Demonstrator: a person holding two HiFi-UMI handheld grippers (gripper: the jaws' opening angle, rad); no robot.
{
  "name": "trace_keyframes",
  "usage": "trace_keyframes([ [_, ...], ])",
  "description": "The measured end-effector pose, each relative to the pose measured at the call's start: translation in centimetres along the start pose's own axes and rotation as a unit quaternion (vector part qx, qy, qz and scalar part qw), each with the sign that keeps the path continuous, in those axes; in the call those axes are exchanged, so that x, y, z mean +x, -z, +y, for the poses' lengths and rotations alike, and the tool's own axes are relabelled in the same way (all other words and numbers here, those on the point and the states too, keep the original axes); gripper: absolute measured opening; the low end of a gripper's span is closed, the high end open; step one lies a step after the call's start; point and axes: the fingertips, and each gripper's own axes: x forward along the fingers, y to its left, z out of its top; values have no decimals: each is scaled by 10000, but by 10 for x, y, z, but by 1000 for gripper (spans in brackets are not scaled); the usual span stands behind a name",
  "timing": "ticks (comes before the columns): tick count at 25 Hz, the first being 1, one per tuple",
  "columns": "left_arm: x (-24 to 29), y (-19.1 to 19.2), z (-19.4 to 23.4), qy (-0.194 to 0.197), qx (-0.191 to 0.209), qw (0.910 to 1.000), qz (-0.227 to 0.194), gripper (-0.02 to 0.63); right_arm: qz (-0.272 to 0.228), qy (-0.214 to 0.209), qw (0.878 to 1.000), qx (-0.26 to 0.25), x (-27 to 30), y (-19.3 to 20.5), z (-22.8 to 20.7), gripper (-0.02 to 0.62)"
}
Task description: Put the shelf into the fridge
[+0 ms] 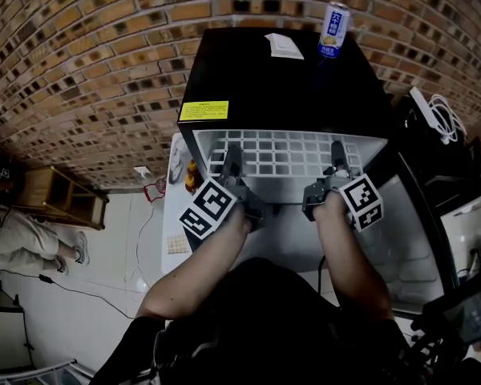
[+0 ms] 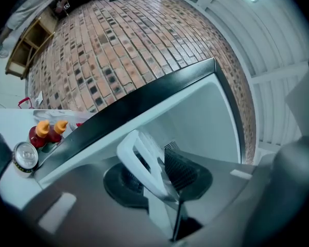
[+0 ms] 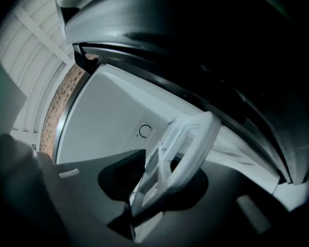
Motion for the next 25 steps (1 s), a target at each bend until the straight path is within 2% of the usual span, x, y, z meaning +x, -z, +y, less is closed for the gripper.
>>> trace_keyframes([
  [7,9,-10,-1,-57,456,9978,-469,89,-66,-9,9999,-122,11,-1,2,117],
  [10,10,-9,0,-38,460,9977,-506,95,-76,1,9999,-130,10,-1,1,116],
  [15,18,-2,-3,225,181,9991,-307,101,-94,-7,9999,-111,11,-2,1,115],
  [25,28,-4,0,458,-356,9974,-431,94,-13,14,10000,56,21,-1,-1,109],
])
